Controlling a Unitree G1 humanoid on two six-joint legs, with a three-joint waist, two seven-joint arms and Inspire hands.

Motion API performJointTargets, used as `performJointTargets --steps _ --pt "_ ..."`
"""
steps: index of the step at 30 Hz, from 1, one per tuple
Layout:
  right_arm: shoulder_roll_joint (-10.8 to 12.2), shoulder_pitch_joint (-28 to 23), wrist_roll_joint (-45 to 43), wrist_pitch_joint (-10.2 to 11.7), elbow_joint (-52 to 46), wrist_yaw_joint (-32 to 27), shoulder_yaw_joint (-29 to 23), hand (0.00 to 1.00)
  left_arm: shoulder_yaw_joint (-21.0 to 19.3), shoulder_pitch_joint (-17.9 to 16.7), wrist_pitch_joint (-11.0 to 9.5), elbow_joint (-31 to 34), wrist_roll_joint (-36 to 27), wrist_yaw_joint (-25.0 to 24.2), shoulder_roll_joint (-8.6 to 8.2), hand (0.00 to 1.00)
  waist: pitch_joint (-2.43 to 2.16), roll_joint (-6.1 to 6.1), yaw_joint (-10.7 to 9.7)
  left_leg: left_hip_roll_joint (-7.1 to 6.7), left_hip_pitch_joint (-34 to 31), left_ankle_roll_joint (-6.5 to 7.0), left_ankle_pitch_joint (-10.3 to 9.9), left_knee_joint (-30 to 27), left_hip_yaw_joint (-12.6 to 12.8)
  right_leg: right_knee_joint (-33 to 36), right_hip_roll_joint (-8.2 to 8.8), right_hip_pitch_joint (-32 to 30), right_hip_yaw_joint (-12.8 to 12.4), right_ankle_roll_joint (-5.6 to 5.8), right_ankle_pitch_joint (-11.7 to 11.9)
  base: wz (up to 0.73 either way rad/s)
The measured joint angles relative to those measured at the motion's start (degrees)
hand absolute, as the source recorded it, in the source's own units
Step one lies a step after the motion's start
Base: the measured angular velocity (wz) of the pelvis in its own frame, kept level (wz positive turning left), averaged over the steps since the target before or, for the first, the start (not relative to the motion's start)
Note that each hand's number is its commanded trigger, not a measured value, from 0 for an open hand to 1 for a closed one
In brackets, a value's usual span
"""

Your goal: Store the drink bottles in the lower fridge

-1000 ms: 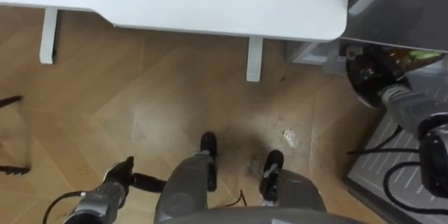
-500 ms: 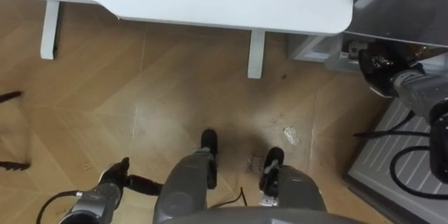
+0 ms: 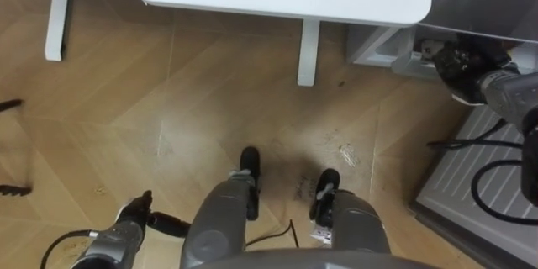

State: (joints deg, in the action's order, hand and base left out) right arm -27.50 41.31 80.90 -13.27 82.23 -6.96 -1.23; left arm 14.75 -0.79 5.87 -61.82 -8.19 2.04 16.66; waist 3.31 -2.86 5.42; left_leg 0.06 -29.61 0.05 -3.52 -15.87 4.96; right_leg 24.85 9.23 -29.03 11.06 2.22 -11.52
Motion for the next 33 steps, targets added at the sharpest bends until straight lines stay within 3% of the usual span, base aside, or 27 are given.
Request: performJointTargets --steps 11,15,19,26,27,33 --pt "0.0 -1.0 -0.2 0.2 0.0 2.0 0.0 0.0 -0.2 0.0 0.0 0.0 0.0 -0.5 -0.04 0.0 -0.12 0.72 0.3 0.23 1.2 -0.02 0.0 -0.7 -0.4 -0.3 -0.42 1.9 0.2 -0.05 0.1 0.01" --pt "-0.1 -2.1 -0.4 1.6 0.0 3.4 0.0 0.0 -0.6 0.0 -0.1 0.0 0.0 -0.6 -0.04 0.0 -0.46 1.5 0.8 0.54 1.7 -0.04 0.0 -0.8 -0.6 -1.3 -0.89 3.1 0.4 -0.02 0.6 0.0" --pt "-0.1 -3.4 -0.4 2.0 0.0 4.2 0.0 0.0 -0.8 0.0 -0.4 0.1 -0.1 -0.6 -0.03 0.0 -0.51 1.75 0.8 0.51 3.1 0.01 -0.1 -0.7 -0.6 -2.4 -1.01 4.9 0.4 0.2 1.0 0.0" --pt "-0.1 -7.0 -0.2 2.9 -1.5 6.5 -0.4 0.0 -1.7 -0.2 -0.1 0.0 0.0 -0.5 -0.02 0.0 -1.18 2.67 -0.1 0.66 6.2 0.04 -0.1 0.2 -0.6 -4.6 -1.43 8.8 0.7 0.32 1.6 0.0" --pt "-0.1 -8.6 -0.3 3.2 -2.3 7.5 -0.8 0.0 -2.3 -0.6 -0.2 0.0 0.0 -0.8 -0.01 0.0 -1.47 2.84 -0.5 0.67 6.8 0.04 -0.1 0.4 -0.6 -5.1 -1.49 9.6 0.7 0.37 1.7 0.0" --pt "0.1 -15.6 -1.1 5.2 -2.6 12.3 -2.5 0.0 -4.0 -2.3 -1.0 0.0 -0.1 -2.6 -0.03 0.0 -1.92 3.12 -1.1 0.85 11.8 -0.09 -0.4 2.0 -0.2 -7.4 -1.99 14.3 0.3 0.53 1.9 -0.05"
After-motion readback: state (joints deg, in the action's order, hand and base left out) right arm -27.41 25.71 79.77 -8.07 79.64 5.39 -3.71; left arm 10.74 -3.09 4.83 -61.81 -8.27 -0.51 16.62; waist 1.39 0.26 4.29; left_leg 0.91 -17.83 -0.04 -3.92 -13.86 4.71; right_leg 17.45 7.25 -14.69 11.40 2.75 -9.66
